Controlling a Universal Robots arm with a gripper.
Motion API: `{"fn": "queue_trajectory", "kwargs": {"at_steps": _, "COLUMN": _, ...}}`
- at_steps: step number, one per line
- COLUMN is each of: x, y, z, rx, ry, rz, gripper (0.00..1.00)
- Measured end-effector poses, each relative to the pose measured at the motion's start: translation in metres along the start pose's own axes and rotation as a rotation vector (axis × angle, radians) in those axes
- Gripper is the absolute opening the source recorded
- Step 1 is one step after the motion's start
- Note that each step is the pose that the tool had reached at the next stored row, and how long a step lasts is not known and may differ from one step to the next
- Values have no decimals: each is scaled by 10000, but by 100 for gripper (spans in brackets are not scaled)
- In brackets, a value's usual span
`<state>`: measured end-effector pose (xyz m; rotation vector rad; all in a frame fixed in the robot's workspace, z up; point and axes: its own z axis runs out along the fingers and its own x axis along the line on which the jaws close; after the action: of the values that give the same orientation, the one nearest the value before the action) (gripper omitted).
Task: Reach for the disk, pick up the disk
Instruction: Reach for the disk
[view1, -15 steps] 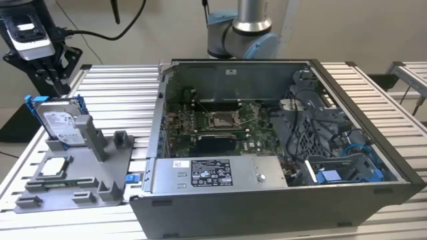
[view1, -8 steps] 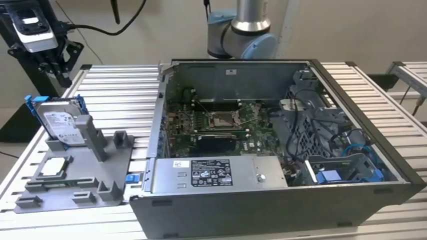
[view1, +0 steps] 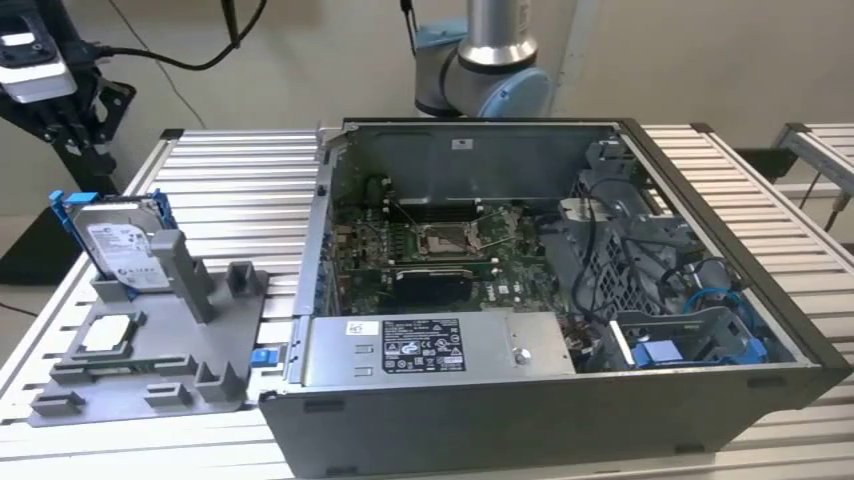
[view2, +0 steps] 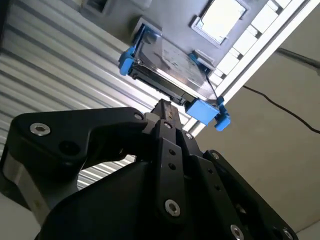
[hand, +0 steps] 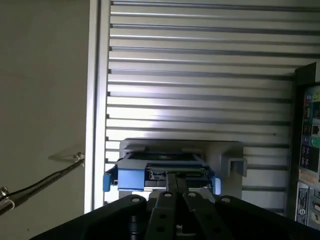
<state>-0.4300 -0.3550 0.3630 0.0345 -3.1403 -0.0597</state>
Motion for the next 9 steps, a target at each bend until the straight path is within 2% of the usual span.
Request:
{"fn": "queue_trajectory", "kwargs": {"at_steps": 2, "x": 79, "y": -7, "z": 0, "rx": 0, "ry": -1, "rz": -10, "gripper": 0}}
{"fn": "queue_trajectory", "kwargs": {"at_steps": 9, "x": 213, "y": -93, "z": -3, "rx": 0, "ry": -1, "rz": -13, "gripper": 0}}
